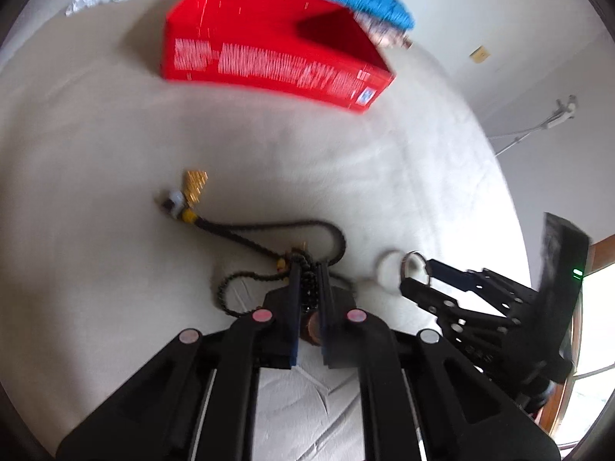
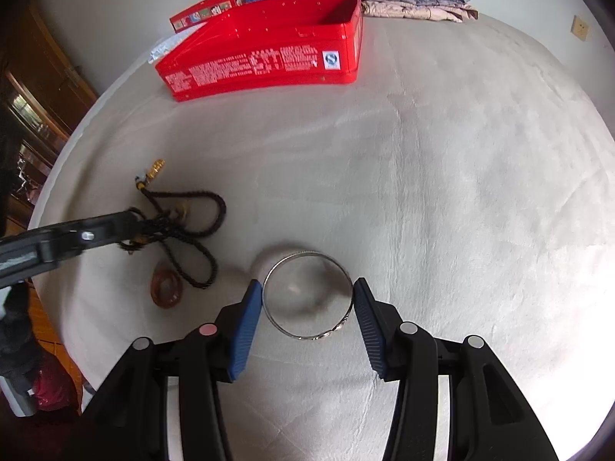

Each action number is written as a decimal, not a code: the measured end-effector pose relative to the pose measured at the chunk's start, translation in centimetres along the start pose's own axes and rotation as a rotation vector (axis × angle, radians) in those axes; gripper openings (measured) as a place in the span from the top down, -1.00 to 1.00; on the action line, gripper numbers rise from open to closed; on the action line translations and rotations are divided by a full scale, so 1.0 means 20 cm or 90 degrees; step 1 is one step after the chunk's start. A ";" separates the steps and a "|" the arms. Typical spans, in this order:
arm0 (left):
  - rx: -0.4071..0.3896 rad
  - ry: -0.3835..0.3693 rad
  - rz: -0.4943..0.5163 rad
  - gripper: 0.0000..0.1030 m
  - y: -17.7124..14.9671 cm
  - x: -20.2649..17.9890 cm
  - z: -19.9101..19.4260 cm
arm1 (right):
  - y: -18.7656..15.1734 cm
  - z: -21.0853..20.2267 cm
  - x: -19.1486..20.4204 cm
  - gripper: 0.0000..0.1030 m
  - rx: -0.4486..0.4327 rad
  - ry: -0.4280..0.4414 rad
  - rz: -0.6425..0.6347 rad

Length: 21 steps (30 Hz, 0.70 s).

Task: Organize jewelry
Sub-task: 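Grasp the black bead necklace with the left tool while the right tool grasps the silver bangle, then carry the necklace and bangle into the red box and open both tools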

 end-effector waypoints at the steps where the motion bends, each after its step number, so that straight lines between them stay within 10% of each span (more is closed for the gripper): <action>1: -0.013 -0.003 0.003 0.88 0.00 0.00 -0.04 | 0.01 -0.01 0.01 0.04 -0.003 0.000 -0.002; 21: -0.141 0.002 0.029 0.88 0.26 0.05 -0.32 | 0.41 -0.12 0.08 0.04 -0.075 0.015 0.005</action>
Point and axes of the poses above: each gripper's, at about its wrist camera, not at the fingertips, and z roughly the way its jaws point, x to its left, y to its top, the point moved 2 cm from there along z, roughly the way its jaws point, and after that the axes turned 4 degrees about -x, right-handed, at the moved point
